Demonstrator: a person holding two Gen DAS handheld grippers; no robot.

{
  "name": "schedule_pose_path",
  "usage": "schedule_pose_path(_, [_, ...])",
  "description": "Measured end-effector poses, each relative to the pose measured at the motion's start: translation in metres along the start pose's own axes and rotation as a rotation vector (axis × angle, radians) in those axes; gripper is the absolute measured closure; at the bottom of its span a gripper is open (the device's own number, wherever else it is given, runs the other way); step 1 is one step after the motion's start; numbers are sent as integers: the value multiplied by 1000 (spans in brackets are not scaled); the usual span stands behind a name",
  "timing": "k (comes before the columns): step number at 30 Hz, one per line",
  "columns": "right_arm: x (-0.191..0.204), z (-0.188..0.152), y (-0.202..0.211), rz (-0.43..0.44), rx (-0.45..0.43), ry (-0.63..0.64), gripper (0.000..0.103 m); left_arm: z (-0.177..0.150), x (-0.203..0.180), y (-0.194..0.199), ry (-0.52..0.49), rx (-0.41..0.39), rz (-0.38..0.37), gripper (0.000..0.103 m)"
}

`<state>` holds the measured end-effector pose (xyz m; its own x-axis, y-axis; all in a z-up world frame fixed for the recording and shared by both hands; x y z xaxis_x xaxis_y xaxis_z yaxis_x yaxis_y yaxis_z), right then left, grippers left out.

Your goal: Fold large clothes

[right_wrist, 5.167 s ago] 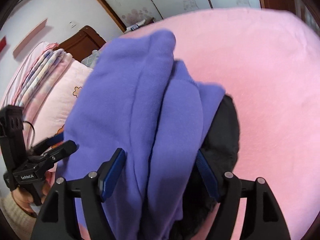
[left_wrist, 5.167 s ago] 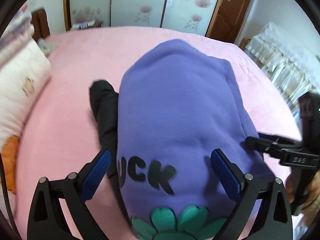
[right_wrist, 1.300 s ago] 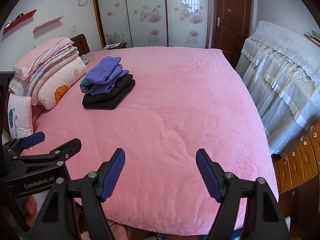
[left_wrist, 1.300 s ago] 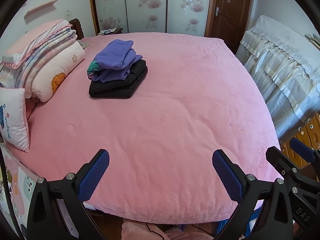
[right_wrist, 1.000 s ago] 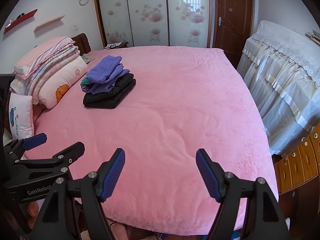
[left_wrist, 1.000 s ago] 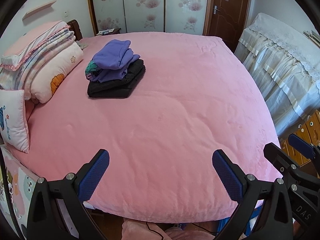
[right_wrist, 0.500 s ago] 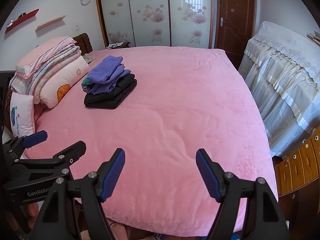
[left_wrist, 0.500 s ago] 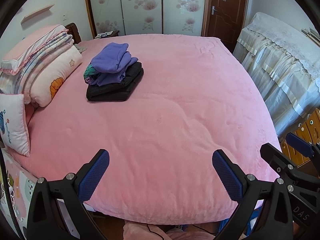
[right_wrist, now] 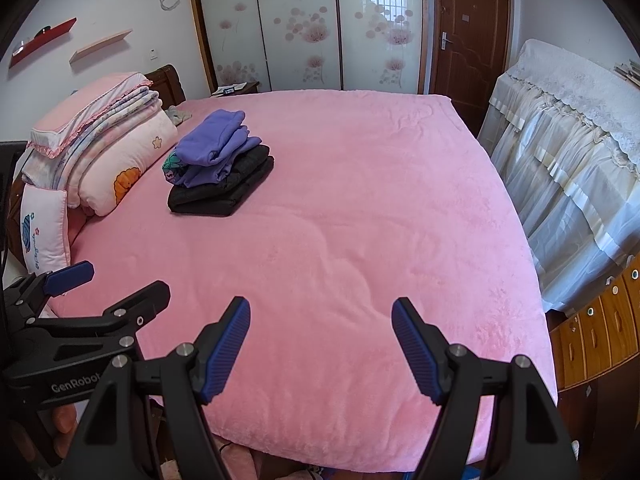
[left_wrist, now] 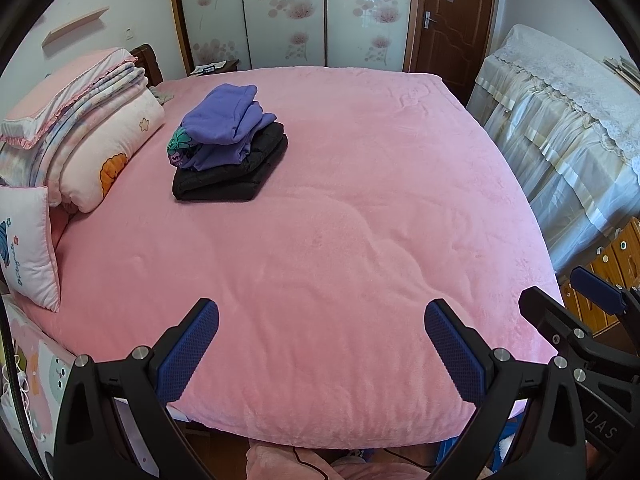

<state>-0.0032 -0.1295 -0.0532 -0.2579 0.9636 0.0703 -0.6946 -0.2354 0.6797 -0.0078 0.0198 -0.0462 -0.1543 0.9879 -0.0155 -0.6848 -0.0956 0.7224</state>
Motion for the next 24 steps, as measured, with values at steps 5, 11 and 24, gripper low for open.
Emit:
schedule_pose_path(5, [-2, 1, 0, 0, 0, 2, 29, 0, -1, 0, 1, 0, 1, 1])
schedule_pose_path(11, [-4, 0, -1, 2, 4, 1, 29, 1, -2, 0, -1, 2, 1, 1])
schedule_pose_path(24, [-8, -1, -2, 5, 8, -3, 29, -2, -4, 2, -3, -3, 9, 1])
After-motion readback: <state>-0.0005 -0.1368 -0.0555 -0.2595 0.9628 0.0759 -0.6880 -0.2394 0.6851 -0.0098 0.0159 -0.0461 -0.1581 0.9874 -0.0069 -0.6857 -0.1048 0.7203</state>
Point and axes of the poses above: each gripper's, at about its wrist camera, not at the fingertips, and y roughly against the way its jaws point, x to its left, z to its top, the point moved 6 cm from there along -y, roughly the way its jaws point, and after that the axes turned 9 degrees about -x, right-handed, at the moved point
